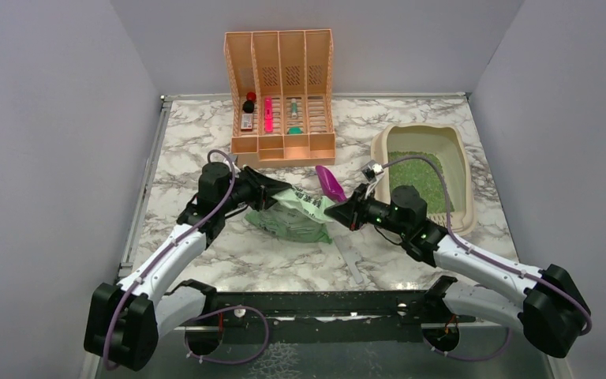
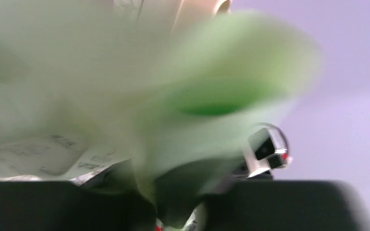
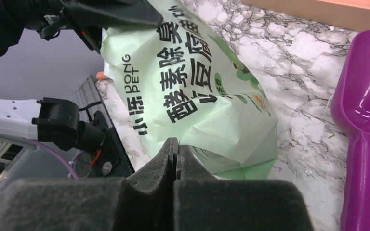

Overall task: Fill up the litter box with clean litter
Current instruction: Close the cat litter bag at the center of the board.

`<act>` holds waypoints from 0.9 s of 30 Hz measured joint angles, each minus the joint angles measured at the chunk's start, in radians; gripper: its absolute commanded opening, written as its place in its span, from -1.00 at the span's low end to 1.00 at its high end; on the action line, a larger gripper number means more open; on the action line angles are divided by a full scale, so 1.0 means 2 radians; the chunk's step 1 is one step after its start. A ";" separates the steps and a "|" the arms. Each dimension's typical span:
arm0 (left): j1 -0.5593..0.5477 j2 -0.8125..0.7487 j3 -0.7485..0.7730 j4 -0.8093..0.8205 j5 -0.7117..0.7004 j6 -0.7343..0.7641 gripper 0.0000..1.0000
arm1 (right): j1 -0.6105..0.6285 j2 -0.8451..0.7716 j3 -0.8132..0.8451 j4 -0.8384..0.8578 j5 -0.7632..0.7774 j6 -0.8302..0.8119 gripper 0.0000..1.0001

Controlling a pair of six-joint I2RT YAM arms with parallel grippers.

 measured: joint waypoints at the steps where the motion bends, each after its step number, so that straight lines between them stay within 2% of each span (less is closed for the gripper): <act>1: -0.002 0.001 0.001 0.006 -0.002 0.003 -1.00 | 0.000 -0.001 -0.001 0.000 0.002 0.000 -0.98; 5: -0.006 -0.012 -0.002 0.016 -0.014 0.005 -0.98 | 0.003 -0.010 -0.007 0.001 0.004 0.000 -0.98; 7: -0.008 -0.033 -0.017 0.020 -0.020 0.006 -0.78 | 0.004 -0.017 -0.011 0.001 0.004 0.000 -0.98; 9: -0.008 -0.053 -0.033 0.027 -0.022 0.006 -0.72 | 0.005 -0.024 -0.015 0.003 0.005 0.001 -0.98; 16: -0.008 -0.127 -0.092 0.084 -0.047 0.011 -0.18 | 0.007 -0.034 -0.027 0.006 0.010 0.018 -0.98; 22: -0.006 -0.152 -0.104 0.116 -0.063 0.014 -0.16 | 0.006 -0.034 -0.040 0.019 0.019 0.047 -0.98; 26: -0.005 -0.129 -0.104 0.134 -0.062 0.011 -0.18 | 0.006 -0.034 -0.040 0.019 0.019 0.055 -0.98; 27: -0.005 -0.118 -0.104 0.139 -0.060 0.008 -0.26 | 0.006 -0.034 -0.040 0.019 0.019 0.055 -0.98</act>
